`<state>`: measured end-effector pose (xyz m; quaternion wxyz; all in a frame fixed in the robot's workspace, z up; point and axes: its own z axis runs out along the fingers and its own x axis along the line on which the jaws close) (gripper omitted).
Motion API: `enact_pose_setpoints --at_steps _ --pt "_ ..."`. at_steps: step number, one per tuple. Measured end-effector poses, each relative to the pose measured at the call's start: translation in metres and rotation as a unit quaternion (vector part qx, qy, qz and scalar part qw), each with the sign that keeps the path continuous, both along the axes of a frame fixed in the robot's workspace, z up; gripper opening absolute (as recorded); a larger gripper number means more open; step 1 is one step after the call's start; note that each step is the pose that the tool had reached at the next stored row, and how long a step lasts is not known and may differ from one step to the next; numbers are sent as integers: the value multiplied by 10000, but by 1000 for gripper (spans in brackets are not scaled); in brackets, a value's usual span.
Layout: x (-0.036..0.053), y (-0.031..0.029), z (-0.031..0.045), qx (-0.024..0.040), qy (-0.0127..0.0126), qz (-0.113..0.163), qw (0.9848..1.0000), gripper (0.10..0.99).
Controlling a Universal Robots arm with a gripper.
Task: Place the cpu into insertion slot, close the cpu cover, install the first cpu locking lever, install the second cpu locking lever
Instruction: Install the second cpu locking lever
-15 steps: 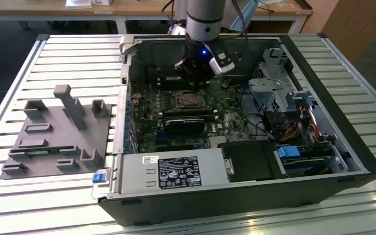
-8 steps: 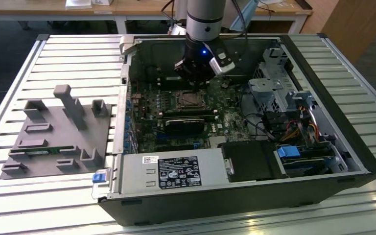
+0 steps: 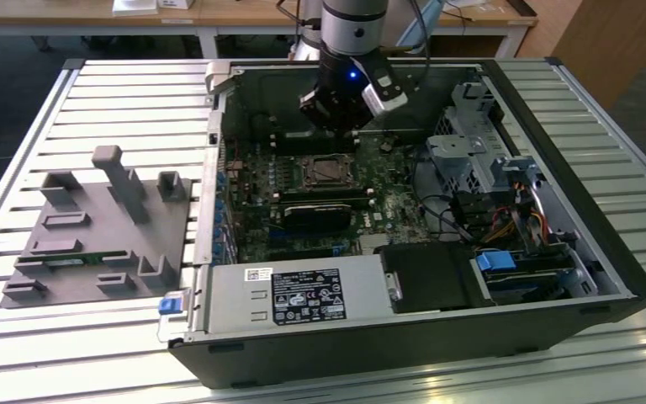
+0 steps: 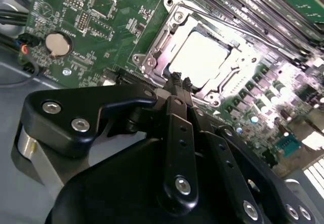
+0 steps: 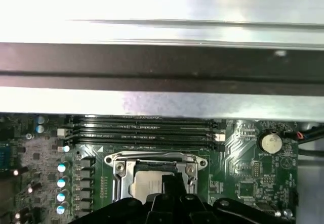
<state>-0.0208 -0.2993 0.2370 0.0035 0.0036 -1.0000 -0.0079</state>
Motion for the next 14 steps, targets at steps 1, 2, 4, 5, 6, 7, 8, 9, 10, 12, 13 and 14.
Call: enact_pose_setpoints --at_steps 1,2,4,5,6,7,8,9,10,12,13,14 --pt "0 0 11 0 0 0 10000 106" --pt "0 -1 13 0 0 0 10000 106" --pt "1 -9 13 1 -1 1 10000 106" --pt "0 -17 13 0 0 1 10000 106" --pt "0 -24 13 0 0 0 10000 106" --pt "0 -33 13 0 0 0 10000 106" --pt "0 -43 13 0 0 0 10000 106" --pt "0 -52 13 0 0 0 10000 106" --pt "0 -61 13 1 0 0 10000 106" --pt "0 -83 12 1 -1 0 10000 106" --pt "0 -101 13 0 0 0 10000 106" --pt "0 -116 13 0 0 0 10000 106"
